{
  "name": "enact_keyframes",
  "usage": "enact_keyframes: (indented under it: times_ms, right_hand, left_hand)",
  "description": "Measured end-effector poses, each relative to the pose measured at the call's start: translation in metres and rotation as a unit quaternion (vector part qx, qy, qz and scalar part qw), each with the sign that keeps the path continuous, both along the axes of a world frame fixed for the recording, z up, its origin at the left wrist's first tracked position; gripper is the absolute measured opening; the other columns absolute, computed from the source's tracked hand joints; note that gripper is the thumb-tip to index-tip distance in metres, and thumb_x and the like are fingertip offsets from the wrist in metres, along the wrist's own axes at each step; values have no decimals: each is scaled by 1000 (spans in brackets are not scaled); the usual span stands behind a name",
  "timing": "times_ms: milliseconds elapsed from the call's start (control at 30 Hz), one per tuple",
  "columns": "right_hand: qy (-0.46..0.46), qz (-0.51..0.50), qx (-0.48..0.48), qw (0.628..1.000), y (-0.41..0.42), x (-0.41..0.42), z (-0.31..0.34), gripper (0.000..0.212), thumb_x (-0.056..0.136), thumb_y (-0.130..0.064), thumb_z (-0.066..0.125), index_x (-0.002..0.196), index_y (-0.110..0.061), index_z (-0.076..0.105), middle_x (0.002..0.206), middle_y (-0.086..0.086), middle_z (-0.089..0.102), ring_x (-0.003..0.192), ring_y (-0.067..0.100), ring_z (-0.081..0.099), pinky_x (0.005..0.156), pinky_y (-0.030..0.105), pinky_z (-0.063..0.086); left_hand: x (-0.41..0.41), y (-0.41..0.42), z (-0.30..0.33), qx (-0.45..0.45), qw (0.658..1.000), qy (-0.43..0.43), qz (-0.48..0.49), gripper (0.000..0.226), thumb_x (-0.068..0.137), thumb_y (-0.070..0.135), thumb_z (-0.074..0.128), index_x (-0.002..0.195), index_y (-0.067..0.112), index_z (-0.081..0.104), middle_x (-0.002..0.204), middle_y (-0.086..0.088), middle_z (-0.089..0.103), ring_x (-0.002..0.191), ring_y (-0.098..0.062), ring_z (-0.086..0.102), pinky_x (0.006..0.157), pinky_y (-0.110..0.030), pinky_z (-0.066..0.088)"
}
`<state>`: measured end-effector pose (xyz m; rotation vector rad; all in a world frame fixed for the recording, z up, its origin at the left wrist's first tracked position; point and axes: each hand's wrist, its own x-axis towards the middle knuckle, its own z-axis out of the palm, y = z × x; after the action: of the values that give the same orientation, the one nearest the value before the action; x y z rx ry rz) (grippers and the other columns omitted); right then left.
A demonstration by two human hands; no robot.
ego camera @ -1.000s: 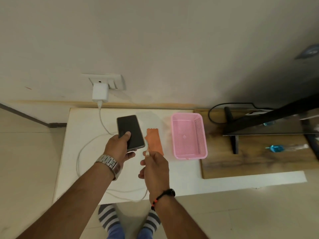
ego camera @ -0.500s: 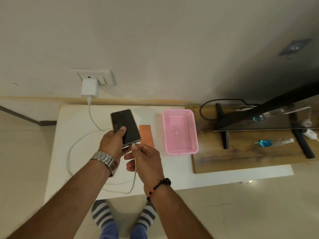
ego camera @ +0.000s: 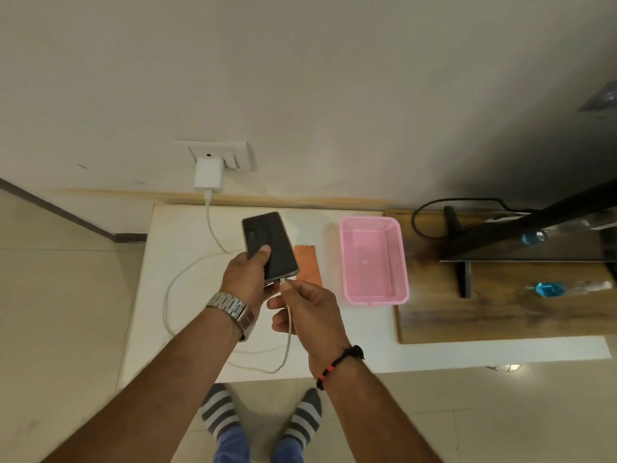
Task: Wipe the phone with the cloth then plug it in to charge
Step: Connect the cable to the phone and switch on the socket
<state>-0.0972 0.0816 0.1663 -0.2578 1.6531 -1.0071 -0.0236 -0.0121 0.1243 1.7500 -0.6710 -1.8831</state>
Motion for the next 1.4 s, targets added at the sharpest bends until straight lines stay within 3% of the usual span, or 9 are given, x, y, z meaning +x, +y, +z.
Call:
enact_keyframes:
  times_ms: [233, 433, 600, 800, 967, 1167, 1400]
  right_hand:
    - [2, 17, 4, 1000, -1, 1, 1, 19, 101, -28, 59, 95, -23, 77, 81, 0, 79, 63, 10, 69, 64, 22, 61]
    - [1, 23, 8, 1000, -4, 2, 3, 20, 101, -27, 59, 96, -20, 78, 79, -1, 79, 61, 8, 69, 61, 20, 59]
    - [0, 18, 14, 1000, -4, 0, 3, 21, 101, -25, 60, 91, -21, 78, 79, 1, 79, 62, 10, 69, 61, 22, 60]
    - [-17, 3, 18, 1000, -7, 0, 2, 21, 101, -24, 60, 94, -17, 79, 84, 3, 80, 68, 13, 70, 66, 25, 62]
    - [-133, -55, 13, 989, -5, -2, 3, 16, 100, -16, 62, 111, -14, 73, 97, 7, 80, 79, 18, 72, 78, 32, 63]
    - [-82, -43, 23, 995, -6, -1, -1, 9, 98, -24, 65, 94, -28, 72, 92, -6, 81, 89, 13, 77, 80, 25, 59]
    - [-56, -50, 24, 997, -11, -2, -6, 12, 99, -22, 65, 93, -27, 74, 92, -5, 81, 87, 13, 77, 83, 27, 60]
  left_hand:
    - [3, 0, 2, -2, 1000, -2, -1, 18, 102, 28, 59, 103, 12, 66, 91, -9, 76, 77, -25, 74, 47, -26, 55]
    - [4, 0, 2, -5, 999, -26, -23, 22, 102, 32, 60, 98, 11, 67, 87, -9, 75, 70, -25, 72, 48, -28, 54]
    - [5, 1, 1, -20, 1000, -11, -18, 19, 103, 30, 59, 99, 12, 67, 85, -5, 76, 56, -12, 74, 43, -20, 52]
    - [5, 0, -3, -50, 998, -28, -35, 15, 103, 34, 58, 99, 20, 64, 94, -4, 76, 77, -19, 76, 50, -24, 57]
    - [3, -2, -6, -65, 996, -45, -44, 16, 103, 37, 57, 103, 22, 62, 104, -7, 76, 93, -27, 76, 68, -36, 62]
    - [0, -1, -8, -83, 993, -67, -52, 29, 104, 40, 55, 121, 17, 60, 111, -8, 74, 100, -29, 74, 71, -33, 61]
    - [-3, -2, -10, -94, 991, -73, -58, 27, 104, 39, 55, 120, 18, 58, 113, -9, 72, 101, -32, 74, 78, -41, 64]
